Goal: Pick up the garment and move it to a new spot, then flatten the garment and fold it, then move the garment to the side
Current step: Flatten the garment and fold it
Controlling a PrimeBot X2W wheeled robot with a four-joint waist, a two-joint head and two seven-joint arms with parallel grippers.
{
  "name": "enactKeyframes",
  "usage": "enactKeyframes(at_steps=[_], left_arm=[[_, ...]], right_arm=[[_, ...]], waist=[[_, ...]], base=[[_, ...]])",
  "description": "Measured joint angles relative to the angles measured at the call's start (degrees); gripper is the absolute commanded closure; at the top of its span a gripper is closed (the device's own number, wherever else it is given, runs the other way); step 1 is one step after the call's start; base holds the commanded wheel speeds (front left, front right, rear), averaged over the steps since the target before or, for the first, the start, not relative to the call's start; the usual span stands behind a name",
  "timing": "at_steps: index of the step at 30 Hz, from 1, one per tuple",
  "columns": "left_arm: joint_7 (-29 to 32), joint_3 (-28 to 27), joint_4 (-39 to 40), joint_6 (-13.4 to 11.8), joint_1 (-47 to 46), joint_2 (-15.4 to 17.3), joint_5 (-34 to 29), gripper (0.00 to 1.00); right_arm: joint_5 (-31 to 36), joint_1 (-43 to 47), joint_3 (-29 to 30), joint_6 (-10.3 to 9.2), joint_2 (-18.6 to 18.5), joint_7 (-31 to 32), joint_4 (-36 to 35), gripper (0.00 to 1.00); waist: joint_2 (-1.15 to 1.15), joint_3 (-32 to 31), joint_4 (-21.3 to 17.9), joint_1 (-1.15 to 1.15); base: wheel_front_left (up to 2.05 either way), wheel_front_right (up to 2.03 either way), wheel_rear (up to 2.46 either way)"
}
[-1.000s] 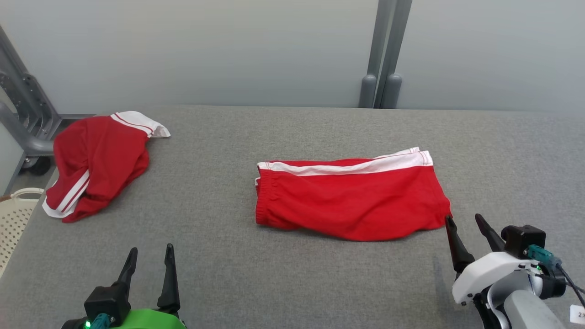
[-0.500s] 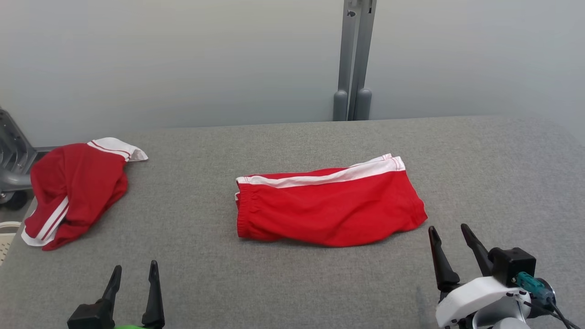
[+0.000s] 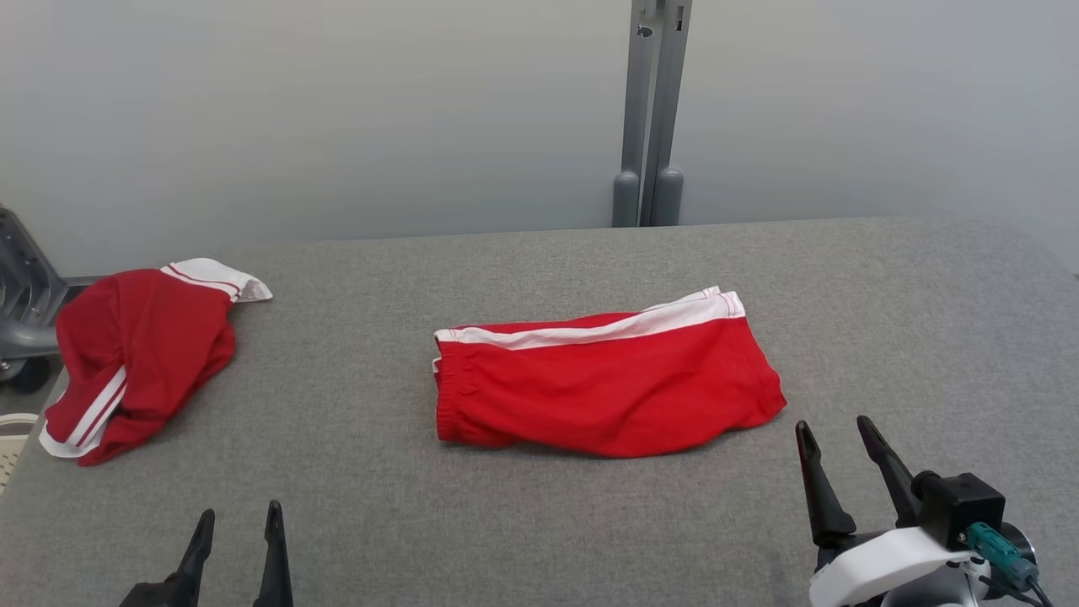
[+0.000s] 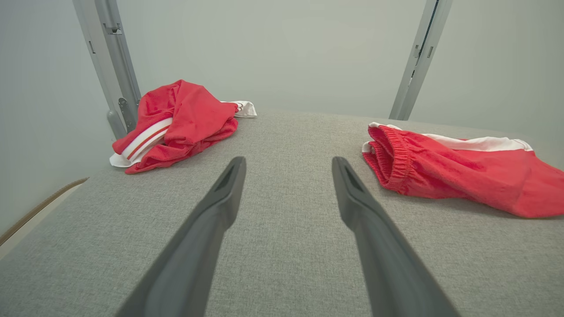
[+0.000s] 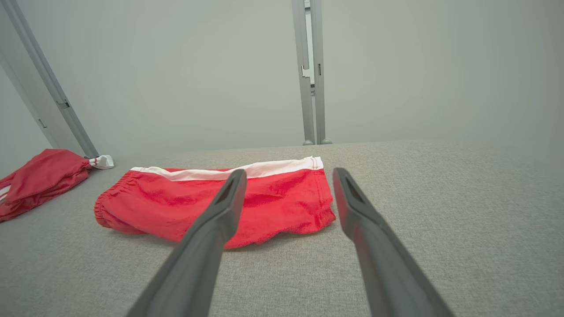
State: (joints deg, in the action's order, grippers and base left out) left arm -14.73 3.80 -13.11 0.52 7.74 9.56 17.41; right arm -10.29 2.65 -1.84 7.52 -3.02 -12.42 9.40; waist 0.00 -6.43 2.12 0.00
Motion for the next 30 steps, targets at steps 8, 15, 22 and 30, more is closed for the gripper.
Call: enactKeyframes(at_steps=[8, 15, 22, 30], left_arm=[[0.3, 0.6, 0.4, 0.0, 0.1, 0.4, 0.1, 0.0], [0.6, 1.3, 0.8, -0.3, 0.1, 0.5, 0.1, 0.0], [0.6, 2.2, 1.5, -0.3, -0.2, 0.6, -0.2, 0.0], [1.3, 4.2, 2.3, 0.2, -2.2, 0.7, -1.0, 0.0]], right_arm=[[0.2, 0.3, 0.6, 0.0, 0.0, 1.0, -0.8, 0.0], [0.7, 0.2, 0.2, 0.0, 0.1, 2.7, -0.5, 0.0], [0.9, -5.0, 2.9, 0.0, 0.1, 10.9, 0.8, 0.0], [4.2, -18.3, 7.9, -0.01, -0.6, 32.6, 4.8, 0.0]], waist=[[0.0, 0.5, 0.1, 0.0], [0.0, 1.2, 0.3, 0.0], [0.0, 2.4, 1.0, 0.0], [0.0, 5.1, 3.4, 0.0]], base=[[0.0, 0.0, 0.0], [0.0, 0.0, 0.0], [0.0, 0.0, 0.0], [0.0, 0.0, 0.0]])
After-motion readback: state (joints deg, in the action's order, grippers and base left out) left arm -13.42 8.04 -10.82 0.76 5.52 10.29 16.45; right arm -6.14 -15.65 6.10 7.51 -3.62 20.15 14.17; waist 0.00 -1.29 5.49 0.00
